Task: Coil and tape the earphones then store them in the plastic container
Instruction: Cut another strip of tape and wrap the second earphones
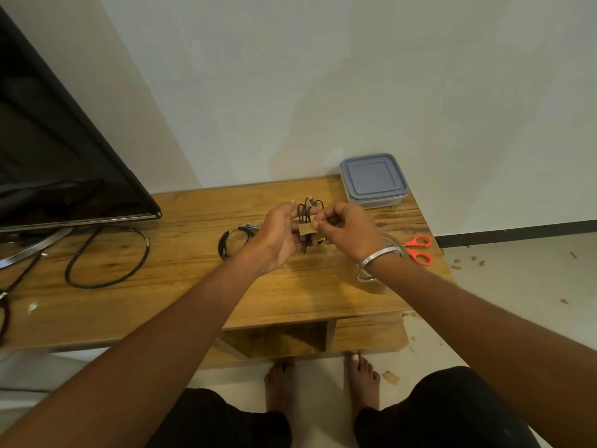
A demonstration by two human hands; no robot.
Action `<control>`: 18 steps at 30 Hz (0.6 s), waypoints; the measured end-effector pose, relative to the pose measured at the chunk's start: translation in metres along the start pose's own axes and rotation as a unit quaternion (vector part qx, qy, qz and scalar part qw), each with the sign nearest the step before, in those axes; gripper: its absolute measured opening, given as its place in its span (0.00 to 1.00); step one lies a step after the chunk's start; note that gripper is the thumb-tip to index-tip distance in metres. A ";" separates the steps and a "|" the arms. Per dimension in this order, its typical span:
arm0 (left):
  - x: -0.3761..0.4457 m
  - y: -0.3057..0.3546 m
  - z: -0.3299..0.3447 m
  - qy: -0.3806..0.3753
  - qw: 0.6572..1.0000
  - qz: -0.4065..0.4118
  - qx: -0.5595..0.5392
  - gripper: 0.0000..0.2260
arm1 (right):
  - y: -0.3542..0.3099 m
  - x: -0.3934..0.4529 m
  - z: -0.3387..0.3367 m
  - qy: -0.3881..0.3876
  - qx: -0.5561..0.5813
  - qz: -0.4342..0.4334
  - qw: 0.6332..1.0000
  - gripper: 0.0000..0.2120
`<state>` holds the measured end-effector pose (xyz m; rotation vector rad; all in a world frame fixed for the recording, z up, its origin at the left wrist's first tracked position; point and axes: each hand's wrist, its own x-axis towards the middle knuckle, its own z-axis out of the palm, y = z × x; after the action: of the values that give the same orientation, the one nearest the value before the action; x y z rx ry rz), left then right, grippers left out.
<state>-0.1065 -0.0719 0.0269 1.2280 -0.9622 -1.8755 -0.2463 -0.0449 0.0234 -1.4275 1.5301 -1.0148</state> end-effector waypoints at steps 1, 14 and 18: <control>0.000 0.000 0.000 0.000 1.000 0.000 0.001 0.20 | 0.001 0.001 0.001 0.003 -0.019 -0.008 1.000 0.01; -0.001 -0.004 0.001 -0.028 1.000 -0.004 0.006 0.13 | 0.008 0.008 0.009 0.052 -0.085 -0.027 0.995 0.05; -0.001 -0.005 -0.001 -0.051 0.998 0.011 0.032 0.13 | 0.009 0.008 0.009 0.057 -0.079 -0.021 0.995 0.06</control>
<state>-0.1060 -0.0686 0.0228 1.1628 -1.0944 -1.9183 -0.2415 -0.0525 0.0119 -1.5387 1.7018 -1.0340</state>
